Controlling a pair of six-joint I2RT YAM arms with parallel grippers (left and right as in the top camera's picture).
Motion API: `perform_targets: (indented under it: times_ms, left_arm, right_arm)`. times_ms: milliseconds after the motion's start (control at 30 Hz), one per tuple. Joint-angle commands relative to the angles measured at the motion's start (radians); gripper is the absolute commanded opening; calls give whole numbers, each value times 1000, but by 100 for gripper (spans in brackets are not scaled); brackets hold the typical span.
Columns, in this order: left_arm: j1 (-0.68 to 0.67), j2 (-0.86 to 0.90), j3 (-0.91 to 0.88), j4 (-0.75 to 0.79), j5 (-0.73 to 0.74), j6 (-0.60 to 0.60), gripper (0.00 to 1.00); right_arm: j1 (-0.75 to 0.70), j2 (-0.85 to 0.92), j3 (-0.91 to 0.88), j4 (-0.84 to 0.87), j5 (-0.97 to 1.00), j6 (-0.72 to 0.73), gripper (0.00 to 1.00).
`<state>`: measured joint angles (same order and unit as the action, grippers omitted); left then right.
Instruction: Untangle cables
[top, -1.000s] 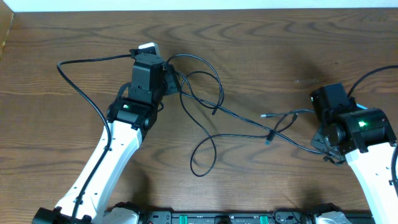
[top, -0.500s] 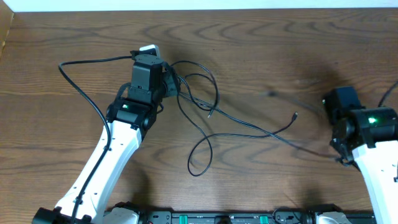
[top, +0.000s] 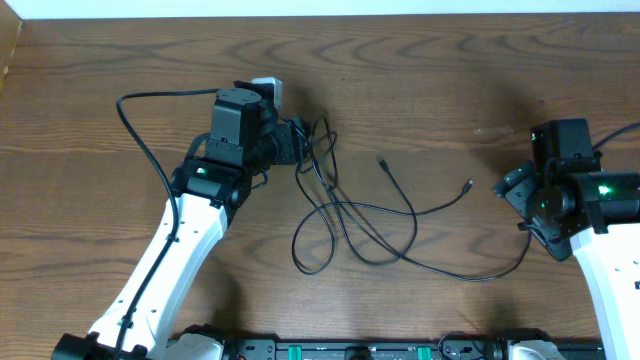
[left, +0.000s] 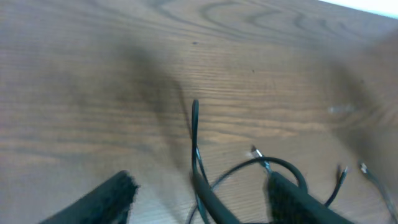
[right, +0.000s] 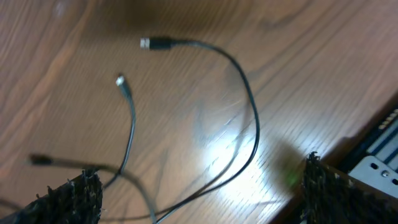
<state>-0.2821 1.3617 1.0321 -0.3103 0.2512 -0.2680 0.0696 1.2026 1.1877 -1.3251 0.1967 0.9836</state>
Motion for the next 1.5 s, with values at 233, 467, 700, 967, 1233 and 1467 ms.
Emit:
perform_targets:
  times_ms: [233,467,700,967,1233,1467]
  left_arm:
    - [6,4,18,0,55,39,99]
    - [6,3,18,-18,55,40,99]
    - [6,-97,19,-18,72,39,7]
    - [6,-317,19,-19,168,39,7]
    - [6,-438,19,-22,250,39,7]
    - [6,-434,19,-21,249,39,8]
  right_arm:
    - [-3,2,-6,-21,-72,-68,99]
    - [-3,2,-6,-10,-74,-68,99]
    - [-3,2,-6,7,-106,-68,99]
    - [10,17,-6,161,-310,-175,99]
    - [146,93,-6,289,-540,-362,99]
    - [320,179,-6,289,-623,-507,98]
